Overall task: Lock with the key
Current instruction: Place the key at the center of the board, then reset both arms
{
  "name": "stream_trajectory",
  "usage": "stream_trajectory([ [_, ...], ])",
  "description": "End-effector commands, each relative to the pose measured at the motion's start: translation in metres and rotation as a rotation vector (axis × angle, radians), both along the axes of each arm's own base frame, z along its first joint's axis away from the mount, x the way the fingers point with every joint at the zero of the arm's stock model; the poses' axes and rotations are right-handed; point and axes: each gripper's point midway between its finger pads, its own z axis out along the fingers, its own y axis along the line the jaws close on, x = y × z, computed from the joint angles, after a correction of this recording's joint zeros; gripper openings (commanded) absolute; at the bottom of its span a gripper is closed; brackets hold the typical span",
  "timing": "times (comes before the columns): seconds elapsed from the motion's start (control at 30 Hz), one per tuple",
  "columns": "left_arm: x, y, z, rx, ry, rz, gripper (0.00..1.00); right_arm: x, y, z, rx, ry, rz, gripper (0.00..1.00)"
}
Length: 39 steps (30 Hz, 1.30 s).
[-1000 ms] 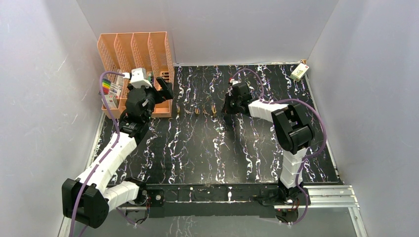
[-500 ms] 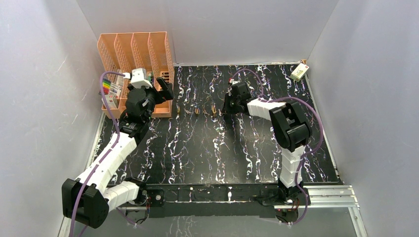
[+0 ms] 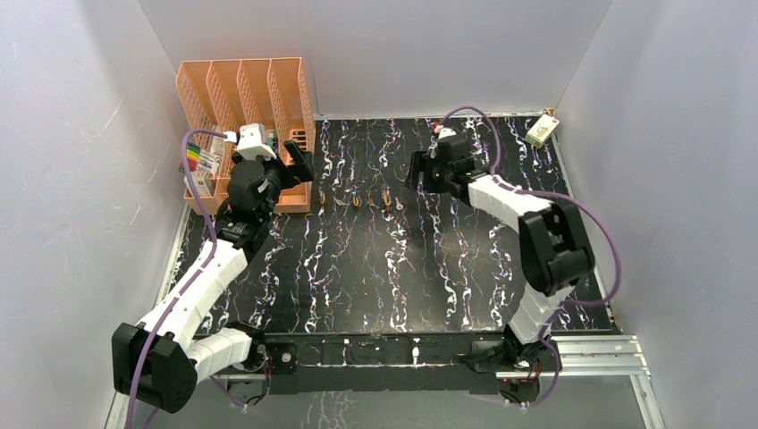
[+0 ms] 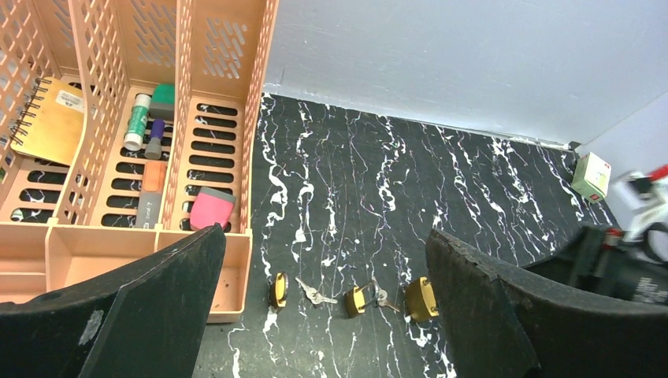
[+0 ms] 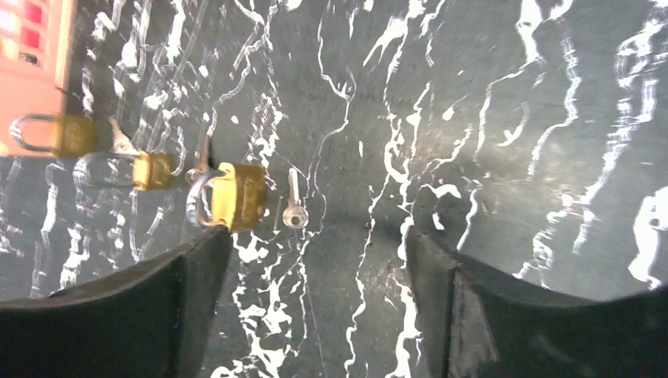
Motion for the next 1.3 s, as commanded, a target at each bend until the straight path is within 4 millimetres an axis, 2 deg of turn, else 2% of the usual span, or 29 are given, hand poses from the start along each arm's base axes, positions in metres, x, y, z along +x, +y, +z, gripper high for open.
stream_trajectory([
  [0.0,0.001,0.002,0.0,-0.01,0.008,0.008,0.98,0.006,-0.022,0.067,0.013,-0.184,-0.037,0.97],
  [0.1,0.001,0.005,-0.001,-0.003,0.015,0.024,0.98,0.004,-0.029,0.096,0.036,-0.274,-0.042,0.99],
  [0.33,-0.007,0.003,0.018,0.008,-0.027,-0.013,0.98,-0.002,-0.075,0.152,0.082,-0.417,-0.331,0.98],
  [0.47,-0.01,0.005,0.024,0.026,-0.014,-0.014,0.98,-0.019,-0.092,0.175,0.123,-0.492,-0.398,0.99],
  [0.67,-0.017,0.011,0.037,0.039,-0.022,0.004,0.98,-0.057,-0.091,0.211,0.177,-0.636,-0.279,0.99],
  [0.8,-0.02,0.007,0.042,-0.002,-0.034,-0.02,0.98,-0.073,-0.095,0.215,0.168,-0.68,-0.244,0.99],
  [0.97,-0.022,-0.002,0.047,-0.045,-0.039,-0.062,0.98,-0.079,-0.097,0.213,0.145,-0.676,-0.224,0.99],
  [1.27,-0.031,-0.002,0.057,-0.073,-0.051,-0.068,0.98,-0.085,-0.103,0.219,0.115,-0.695,-0.225,0.99],
])
